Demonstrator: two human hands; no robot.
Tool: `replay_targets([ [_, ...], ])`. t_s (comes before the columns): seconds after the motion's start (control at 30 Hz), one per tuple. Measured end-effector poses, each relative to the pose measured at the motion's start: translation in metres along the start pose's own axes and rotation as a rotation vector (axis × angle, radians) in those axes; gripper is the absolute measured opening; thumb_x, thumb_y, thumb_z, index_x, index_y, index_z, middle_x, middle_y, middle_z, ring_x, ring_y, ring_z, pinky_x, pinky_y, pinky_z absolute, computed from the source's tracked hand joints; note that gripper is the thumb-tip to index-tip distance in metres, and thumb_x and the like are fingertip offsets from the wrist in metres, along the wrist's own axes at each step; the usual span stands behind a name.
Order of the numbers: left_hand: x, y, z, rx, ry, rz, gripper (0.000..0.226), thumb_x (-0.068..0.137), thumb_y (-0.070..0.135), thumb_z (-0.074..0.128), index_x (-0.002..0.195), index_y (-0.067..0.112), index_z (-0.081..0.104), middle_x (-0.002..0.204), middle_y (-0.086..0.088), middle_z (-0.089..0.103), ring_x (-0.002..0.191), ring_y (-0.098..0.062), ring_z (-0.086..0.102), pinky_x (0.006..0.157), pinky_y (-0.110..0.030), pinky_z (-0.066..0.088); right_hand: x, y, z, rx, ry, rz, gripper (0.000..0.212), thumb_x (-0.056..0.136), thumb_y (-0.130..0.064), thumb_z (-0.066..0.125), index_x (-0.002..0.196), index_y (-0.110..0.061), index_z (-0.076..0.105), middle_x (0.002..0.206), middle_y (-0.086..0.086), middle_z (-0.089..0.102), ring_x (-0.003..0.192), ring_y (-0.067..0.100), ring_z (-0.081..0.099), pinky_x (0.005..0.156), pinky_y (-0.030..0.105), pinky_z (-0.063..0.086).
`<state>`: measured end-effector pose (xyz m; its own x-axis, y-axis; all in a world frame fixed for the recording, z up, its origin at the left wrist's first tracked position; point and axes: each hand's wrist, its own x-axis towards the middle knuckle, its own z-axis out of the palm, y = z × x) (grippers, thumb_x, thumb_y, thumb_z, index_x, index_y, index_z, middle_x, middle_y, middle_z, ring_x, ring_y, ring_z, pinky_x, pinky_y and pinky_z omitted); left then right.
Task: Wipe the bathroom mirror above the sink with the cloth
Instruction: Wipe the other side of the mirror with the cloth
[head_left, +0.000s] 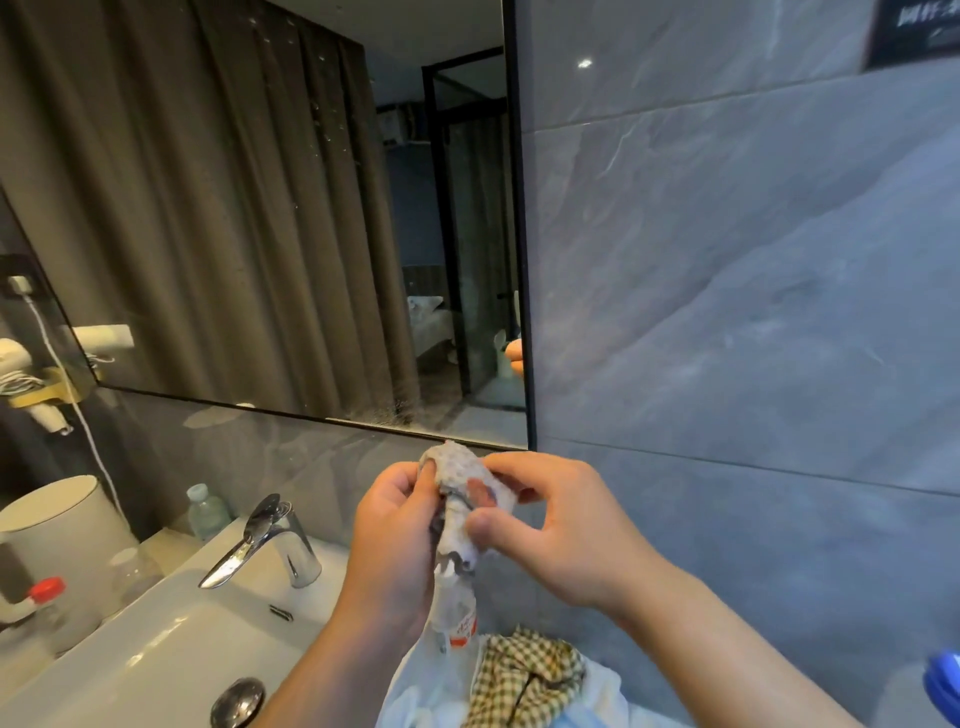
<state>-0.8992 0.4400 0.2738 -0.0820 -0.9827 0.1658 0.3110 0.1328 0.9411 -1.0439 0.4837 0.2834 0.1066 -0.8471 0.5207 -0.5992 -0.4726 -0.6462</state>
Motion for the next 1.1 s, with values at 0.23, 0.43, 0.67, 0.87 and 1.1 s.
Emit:
replay_targets([
  [0.23,-0.007,0.003,-0.013,0.400,-0.102,0.062,0.048,0.093,0.046,0.049,0.083,0.001,0.061,0.070,-0.021,0.065,0.059,-0.033,0.056,0.056,-0.043,0.046,0.003,0.002,-0.007,0.270,0.171,0.224,0.020,0.097,-0.015,0.058,0.087,-0.020,0.074,0.081,0.001,0.074,0.075,0.009,0.062,0.072,0.039,0.051],
  [0.43,-0.002,0.013,-0.031,0.496,-0.258,0.014,0.076,0.058,0.069,0.077,0.080,-0.001,0.059,0.070,-0.014,0.066,0.063,-0.022,0.062,0.055,-0.037,0.048,0.010,-0.009,-0.005,0.023,0.131,0.378,0.030,0.098,-0.030,0.057,0.073,-0.013,0.062,0.067,-0.003,0.061,0.063,0.006,0.050,0.063,0.026,0.042],
  [0.67,-0.001,0.008,-0.031,0.476,0.232,0.257,0.022,0.089,0.023,0.066,0.077,0.007,0.056,0.067,0.000,0.054,0.062,-0.012,0.049,0.059,-0.026,0.039,0.010,-0.014,-0.007,-0.174,0.200,0.362,0.037,0.095,-0.035,0.059,0.064,-0.019,0.048,0.060,-0.003,0.050,0.061,0.009,0.047,0.054,0.028,0.032],
  [0.87,-0.021,0.004,-0.016,0.461,-0.109,0.335,0.022,0.075,0.035,0.062,0.087,0.017,0.066,0.082,0.002,0.067,0.076,-0.005,0.062,0.067,-0.021,0.050,0.011,-0.025,-0.002,0.050,0.200,0.321,0.022,0.093,-0.025,0.061,0.073,-0.017,0.063,0.066,-0.002,0.062,0.061,0.007,0.053,0.058,0.029,0.042],
  [1.1,-0.015,0.008,-0.021,0.194,-0.372,-0.014,0.032,0.073,0.036,0.071,0.093,0.011,0.072,0.095,-0.018,0.072,0.089,-0.029,0.069,0.073,-0.034,0.054,0.003,-0.030,-0.005,0.650,-0.154,0.326,0.047,0.086,-0.031,0.046,0.091,0.013,0.059,0.080,0.016,0.061,0.074,0.019,0.057,0.060,0.025,0.048],
])
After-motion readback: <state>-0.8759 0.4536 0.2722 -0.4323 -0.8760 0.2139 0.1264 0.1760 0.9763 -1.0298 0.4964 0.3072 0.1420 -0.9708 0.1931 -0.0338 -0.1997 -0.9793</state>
